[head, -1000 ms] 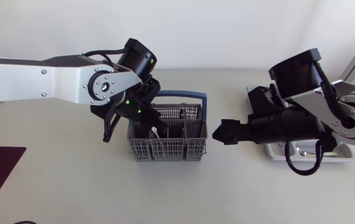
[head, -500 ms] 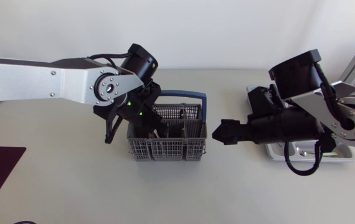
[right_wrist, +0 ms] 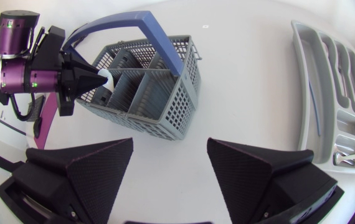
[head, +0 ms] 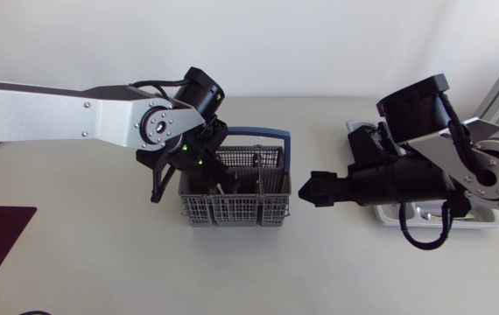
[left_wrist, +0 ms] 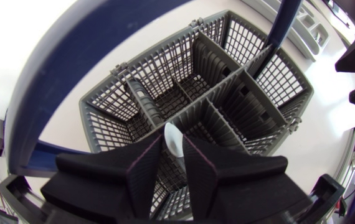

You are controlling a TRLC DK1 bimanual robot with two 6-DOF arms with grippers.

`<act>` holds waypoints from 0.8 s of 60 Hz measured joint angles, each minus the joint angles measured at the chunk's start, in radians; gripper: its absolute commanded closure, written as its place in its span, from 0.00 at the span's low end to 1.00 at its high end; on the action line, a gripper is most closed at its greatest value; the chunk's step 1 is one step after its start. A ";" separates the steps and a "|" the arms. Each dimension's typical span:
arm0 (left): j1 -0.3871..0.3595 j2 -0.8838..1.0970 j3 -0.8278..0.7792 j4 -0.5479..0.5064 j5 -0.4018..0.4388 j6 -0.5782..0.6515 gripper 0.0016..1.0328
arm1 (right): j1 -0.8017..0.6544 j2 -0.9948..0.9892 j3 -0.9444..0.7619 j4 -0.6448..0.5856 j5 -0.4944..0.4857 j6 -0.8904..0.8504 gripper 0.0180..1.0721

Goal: Sort the cutlery from the basket into the organizer compartments.

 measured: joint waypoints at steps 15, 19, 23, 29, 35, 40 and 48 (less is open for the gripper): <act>0.000 0.000 0.000 0.014 -0.001 0.000 0.94 | 0.000 0.000 -0.002 0.000 0.000 -0.003 0.19; 0.000 -0.002 0.000 0.025 0.001 0.000 0.96 | 0.000 0.000 -0.002 0.002 0.000 -0.003 0.19; -0.003 -0.002 0.000 0.028 0.001 0.000 0.97 | 0.001 0.000 -0.003 0.005 0.000 -0.003 0.19; -0.013 -0.011 -0.002 0.032 0.003 0.001 0.97 | 0.001 0.000 -0.008 0.006 0.000 -0.003 0.19; -0.034 -0.041 -0.014 0.039 0.005 0.008 0.97 | 0.001 0.000 -0.010 0.007 0.000 -0.003 0.19; -0.042 -0.059 -0.019 0.040 0.004 0.012 0.97 | 0.005 0.000 -0.010 0.006 0.000 -0.003 0.19; -0.060 -0.088 -0.037 0.050 -0.019 0.032 0.97 | 0.012 0.000 -0.010 0.006 0.001 -0.003 0.19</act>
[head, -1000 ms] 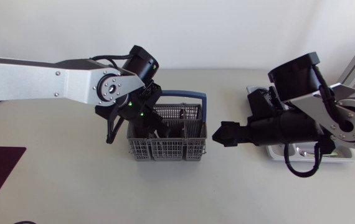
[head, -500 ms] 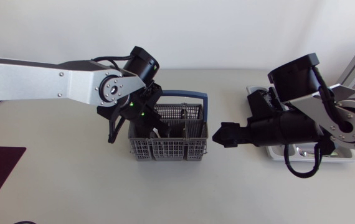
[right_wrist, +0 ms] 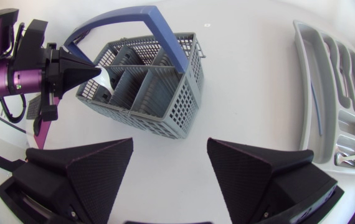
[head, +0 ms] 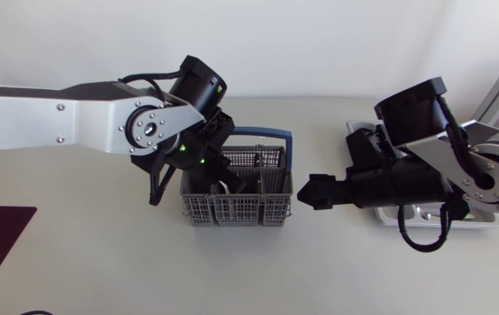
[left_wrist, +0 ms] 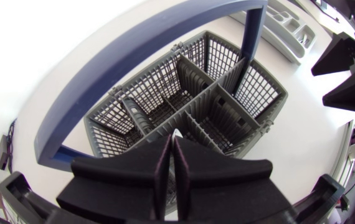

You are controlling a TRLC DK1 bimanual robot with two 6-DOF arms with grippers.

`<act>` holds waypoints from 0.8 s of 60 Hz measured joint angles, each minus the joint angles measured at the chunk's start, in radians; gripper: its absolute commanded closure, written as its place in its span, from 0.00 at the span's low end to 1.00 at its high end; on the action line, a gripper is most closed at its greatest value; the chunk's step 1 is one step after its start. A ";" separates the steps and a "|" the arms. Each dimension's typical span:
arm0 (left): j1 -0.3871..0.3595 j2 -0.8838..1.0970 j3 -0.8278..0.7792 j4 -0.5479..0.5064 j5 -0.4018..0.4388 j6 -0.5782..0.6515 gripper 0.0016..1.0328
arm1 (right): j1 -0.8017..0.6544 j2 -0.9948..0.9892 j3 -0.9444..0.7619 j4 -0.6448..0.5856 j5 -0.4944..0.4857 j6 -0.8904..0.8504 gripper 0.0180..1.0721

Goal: Sort the cutlery from the basket into the organizer compartments.

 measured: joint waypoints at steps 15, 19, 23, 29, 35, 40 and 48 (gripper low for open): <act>-0.117 -0.097 -0.049 0.051 -0.167 0.092 0.97 | 0.011 0.000 -0.001 0.000 0.004 0.000 0.19; -0.134 -0.121 -0.055 0.056 -0.189 0.113 0.97 | 0.016 -0.001 -0.001 0.000 0.008 0.000 0.19; -0.142 -0.142 -0.057 0.057 -0.206 0.131 0.97 | 0.022 -0.004 -0.001 0.000 0.011 -0.005 0.19; -0.147 -0.175 -0.057 0.058 -0.219 0.156 0.97 | 0.029 -0.021 -0.008 0.000 0.014 -0.019 0.19; -0.153 -0.213 -0.057 0.058 -0.225 0.177 0.97 | 0.035 -0.047 -0.020 0.008 0.012 -0.040 0.19; -0.153 -0.246 -0.057 0.057 -0.226 0.191 0.97 | 0.035 -0.079 -0.029 0.021 0.004 -0.066 0.19; -0.153 -0.294 -0.056 0.050 -0.229 0.195 0.97 | 0.042 -0.156 -0.030 0.023 -0.016 -0.100 0.19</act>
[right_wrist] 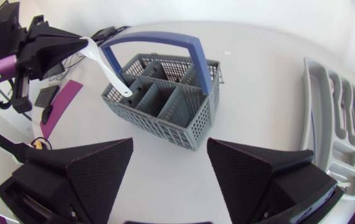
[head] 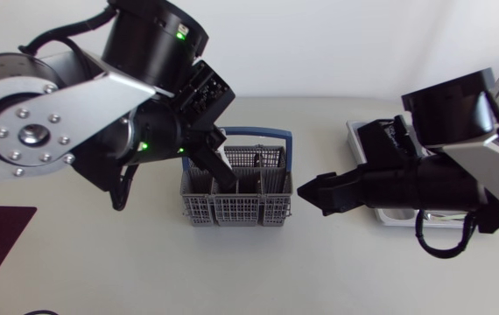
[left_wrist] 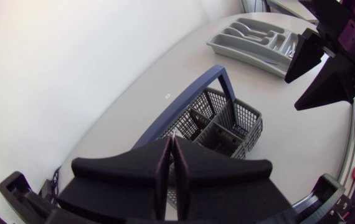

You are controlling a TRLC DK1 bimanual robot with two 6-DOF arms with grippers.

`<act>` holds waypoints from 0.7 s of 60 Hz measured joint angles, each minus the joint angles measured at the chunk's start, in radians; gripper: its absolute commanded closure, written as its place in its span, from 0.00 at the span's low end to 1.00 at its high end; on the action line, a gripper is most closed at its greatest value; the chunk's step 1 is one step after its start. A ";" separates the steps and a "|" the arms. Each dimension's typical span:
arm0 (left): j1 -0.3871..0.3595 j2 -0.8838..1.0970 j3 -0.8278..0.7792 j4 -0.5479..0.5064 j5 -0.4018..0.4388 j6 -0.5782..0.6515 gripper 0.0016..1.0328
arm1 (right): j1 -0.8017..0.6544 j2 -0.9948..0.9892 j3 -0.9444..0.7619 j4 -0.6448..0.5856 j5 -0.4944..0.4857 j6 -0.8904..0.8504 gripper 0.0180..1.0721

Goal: Sort the cutlery from the basket into the organizer compartments.

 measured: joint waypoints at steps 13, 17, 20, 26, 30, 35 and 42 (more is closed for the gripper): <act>0.016 -0.027 0.016 -0.045 0.074 -0.028 0.97 | 0.042 -0.084 0.000 0.007 -0.001 -0.037 0.19; 0.030 -0.027 0.030 -0.072 0.124 -0.055 0.97 | 0.061 -0.101 0.000 0.008 -0.004 -0.064 0.19; 0.042 -0.026 0.044 -0.092 0.168 -0.078 0.97 | 0.074 -0.113 0.000 0.011 -0.008 -0.082 0.19; 0.056 -0.010 0.085 -0.123 0.235 -0.123 0.97 | 0.100 -0.139 0.000 0.022 -0.019 -0.142 0.19; 0.061 0.010 0.113 -0.137 0.276 -0.149 0.97 | 0.108 -0.148 0.000 0.023 -0.019 -0.178 0.19; 0.066 0.042 0.144 -0.152 0.313 -0.172 0.97 | 0.120 -0.148 0.000 0.024 -0.019 -0.206 0.19; 0.079 0.089 0.174 -0.171 0.357 -0.200 0.97 | 0.142 -0.147 0.000 0.044 -0.019 -0.225 0.19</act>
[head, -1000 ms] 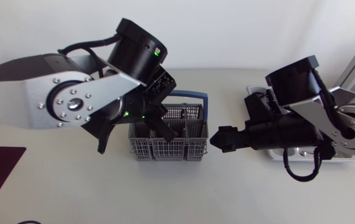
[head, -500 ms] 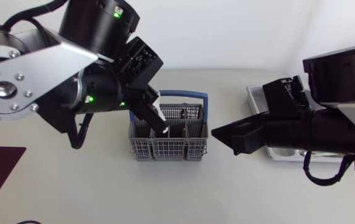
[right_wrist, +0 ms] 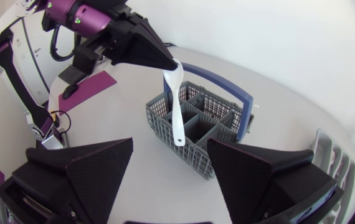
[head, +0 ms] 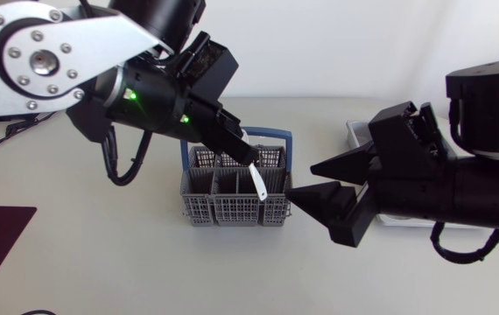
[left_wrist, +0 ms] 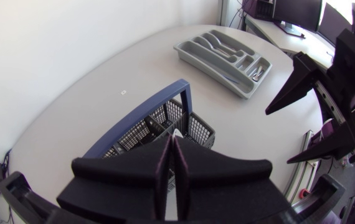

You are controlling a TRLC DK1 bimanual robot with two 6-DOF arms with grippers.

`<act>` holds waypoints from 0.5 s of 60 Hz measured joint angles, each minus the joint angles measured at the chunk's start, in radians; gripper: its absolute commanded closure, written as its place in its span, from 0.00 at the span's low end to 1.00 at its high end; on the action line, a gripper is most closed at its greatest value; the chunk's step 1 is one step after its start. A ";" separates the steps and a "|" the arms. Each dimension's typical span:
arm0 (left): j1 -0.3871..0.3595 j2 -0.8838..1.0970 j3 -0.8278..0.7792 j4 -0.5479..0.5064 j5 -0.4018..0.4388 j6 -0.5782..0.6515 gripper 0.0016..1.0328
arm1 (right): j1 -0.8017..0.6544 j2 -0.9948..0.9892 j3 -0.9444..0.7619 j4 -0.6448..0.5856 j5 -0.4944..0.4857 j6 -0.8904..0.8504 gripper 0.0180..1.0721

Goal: Sort the cutlery from the basket into the organizer compartments.

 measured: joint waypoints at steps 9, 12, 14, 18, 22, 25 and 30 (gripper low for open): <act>0.005 0.060 0.029 -0.008 0.023 -0.026 0.97 | 0.002 0.058 0.008 0.032 0.019 -0.034 0.19; 0.005 0.079 0.040 -0.009 0.030 -0.031 0.97 | 0.002 0.089 0.011 0.040 0.027 -0.041 0.19; 0.005 0.093 0.050 -0.010 0.040 -0.037 0.97 | 0.002 0.107 0.012 0.046 0.030 -0.048 0.21; 0.006 0.119 0.078 -0.016 0.055 -0.049 0.97 | 0.001 0.150 0.015 0.068 0.051 -0.059 0.28; 0.008 0.139 0.102 -0.021 0.074 -0.055 0.97 | -0.002 0.187 0.022 0.084 0.058 -0.063 0.33; 0.008 0.151 0.120 -0.026 0.085 -0.061 0.97 | -0.008 0.211 0.030 0.091 0.058 -0.069 0.36; 0.010 0.173 0.147 -0.037 0.107 -0.071 0.97 | -0.021 0.242 0.047 0.095 0.062 -0.070 0.44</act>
